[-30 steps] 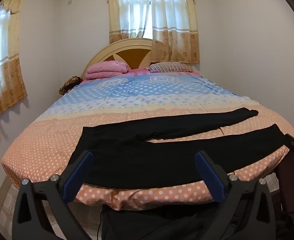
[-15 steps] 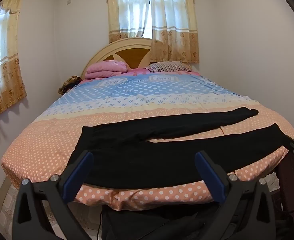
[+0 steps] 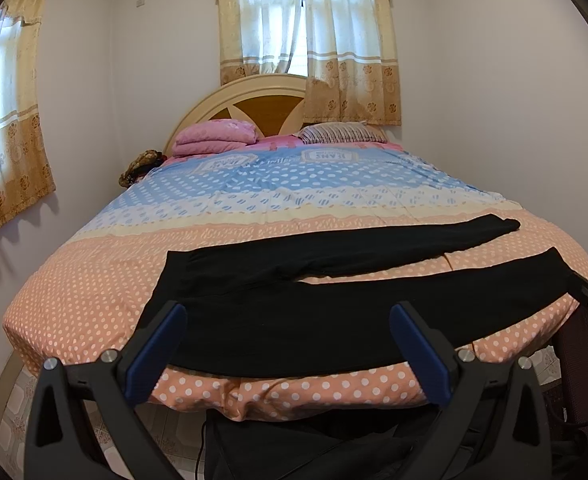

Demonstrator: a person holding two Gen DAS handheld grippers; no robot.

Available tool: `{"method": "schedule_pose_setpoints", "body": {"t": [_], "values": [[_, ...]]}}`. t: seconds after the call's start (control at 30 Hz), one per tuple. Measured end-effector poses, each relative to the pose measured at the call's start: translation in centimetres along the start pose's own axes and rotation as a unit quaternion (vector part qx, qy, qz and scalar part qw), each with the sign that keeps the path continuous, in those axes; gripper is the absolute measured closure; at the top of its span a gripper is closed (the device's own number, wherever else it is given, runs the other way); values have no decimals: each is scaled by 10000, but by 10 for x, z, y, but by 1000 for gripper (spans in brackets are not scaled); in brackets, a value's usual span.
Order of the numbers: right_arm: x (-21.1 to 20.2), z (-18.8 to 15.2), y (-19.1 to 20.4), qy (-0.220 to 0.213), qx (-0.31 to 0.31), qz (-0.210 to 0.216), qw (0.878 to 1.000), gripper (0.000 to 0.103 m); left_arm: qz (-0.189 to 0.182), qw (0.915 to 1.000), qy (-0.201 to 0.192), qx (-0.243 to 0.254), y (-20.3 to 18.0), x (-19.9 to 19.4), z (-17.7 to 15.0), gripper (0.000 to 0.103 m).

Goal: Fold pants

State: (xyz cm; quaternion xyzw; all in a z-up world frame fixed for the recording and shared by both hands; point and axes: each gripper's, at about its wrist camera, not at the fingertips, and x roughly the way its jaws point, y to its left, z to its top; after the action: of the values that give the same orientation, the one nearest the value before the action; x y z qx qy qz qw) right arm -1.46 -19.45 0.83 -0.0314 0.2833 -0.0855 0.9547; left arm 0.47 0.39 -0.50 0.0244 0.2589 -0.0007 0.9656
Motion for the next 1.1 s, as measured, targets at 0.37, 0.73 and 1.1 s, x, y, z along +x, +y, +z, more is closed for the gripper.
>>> {"method": "schedule_pose_setpoints", "body": {"t": [0.37, 0.73, 1.1], "values": [[2, -2, -1, 26, 4, 1, 10000, 1, 7, 10000, 20, -6, 2, 2, -1, 0], [3, -2, -1, 34, -5, 8, 10000, 1, 17, 10000, 30, -28, 5, 4, -3, 0], [3, -3, -2, 41, -9, 8, 10000, 1, 39, 10000, 62, -59, 9, 6, -5, 0]]}}
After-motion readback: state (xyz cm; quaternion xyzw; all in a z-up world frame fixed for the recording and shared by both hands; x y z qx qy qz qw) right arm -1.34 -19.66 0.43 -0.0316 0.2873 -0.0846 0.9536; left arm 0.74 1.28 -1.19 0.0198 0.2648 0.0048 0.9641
